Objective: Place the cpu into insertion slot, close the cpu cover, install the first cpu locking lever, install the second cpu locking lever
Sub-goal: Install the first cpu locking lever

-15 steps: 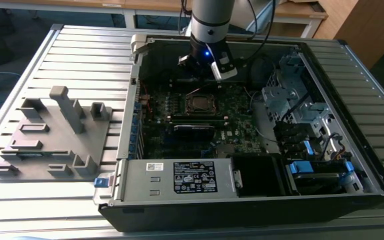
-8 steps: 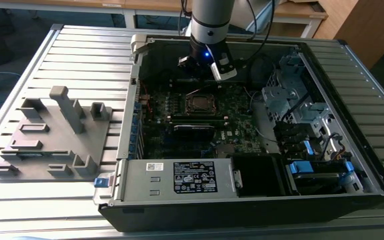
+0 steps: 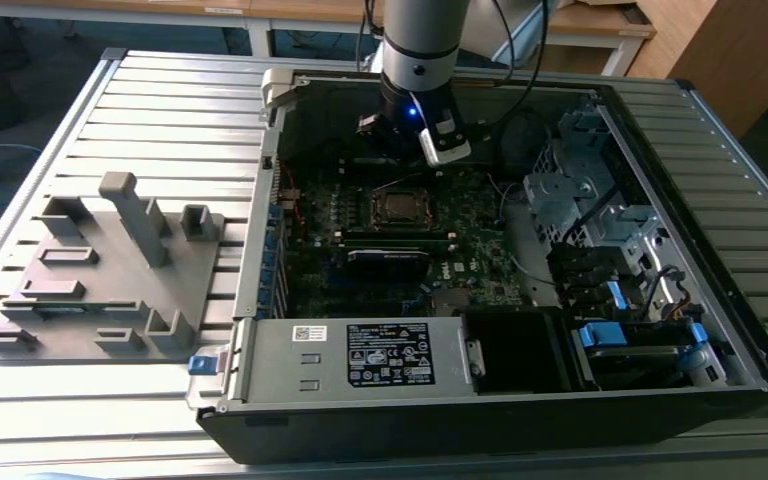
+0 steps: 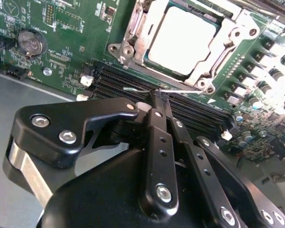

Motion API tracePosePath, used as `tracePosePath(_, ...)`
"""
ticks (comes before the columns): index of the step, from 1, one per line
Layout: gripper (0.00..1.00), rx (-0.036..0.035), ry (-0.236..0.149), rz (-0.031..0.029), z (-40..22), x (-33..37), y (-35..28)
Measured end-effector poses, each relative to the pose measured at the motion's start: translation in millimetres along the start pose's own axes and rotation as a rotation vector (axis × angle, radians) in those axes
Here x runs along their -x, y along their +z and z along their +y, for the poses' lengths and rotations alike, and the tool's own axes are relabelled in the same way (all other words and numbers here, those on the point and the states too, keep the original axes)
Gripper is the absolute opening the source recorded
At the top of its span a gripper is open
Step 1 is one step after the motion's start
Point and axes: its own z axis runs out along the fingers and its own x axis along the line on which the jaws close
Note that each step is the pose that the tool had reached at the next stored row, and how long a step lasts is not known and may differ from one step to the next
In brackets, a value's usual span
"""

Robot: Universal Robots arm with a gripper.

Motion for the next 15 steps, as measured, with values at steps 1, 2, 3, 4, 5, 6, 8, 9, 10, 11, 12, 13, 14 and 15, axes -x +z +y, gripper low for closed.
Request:
tracePosePath(1,0.11,0.0,0.0,-0.0001,0.0,0.0,0.0)
tracePosePath(2,0.11,0.0002,0.0,-0.0003,0.0,0.0,0.1)
tracePosePath(3,0.11,0.0003,0.0,-0.0003,0.0,0.0,0.2)
tracePosePath(4,0.11,0.0003,0.0,-0.0003,0.0,0.0,0.2)
tracePosePath(5,0.11,0.0005,0.002,-0.0007,0.0,0.1,0.4)
tracePosePath(6,0.11,0.0006,0.01,-0.002,0.0,0.1,0.8)
tracePosePath(8,0.11,0.0,0.035,-0.0059,-0.2,0.1,1.5)
tracePosePath(9,0.11,-0.0001,0.049,-0.0082,-0.2,0.2,2.0)
tracePosePath(10,0.11,-0.0003,0.065,-0.0108,-0.3,0.1,2.6)
tracePosePath(11,0.11,-0.0004,0.079,-0.0129,-0.4,0.1,3.1)
tracePosePath(12,0.11,-0.0007,0.091,-0.0148,-0.5,0.2,3.4)
tracePosePath(13,0.11,-0.001,0.101,-0.0163,-0.5,0.2,3.6)
tracePosePath(14,0.11,-0.0012,0.104,-0.0168,-0.5,0.2,3.6)
tracePosePath(15,0.11,-0.0011,0.105,-0.0169,-0.5,0.2,3.6)
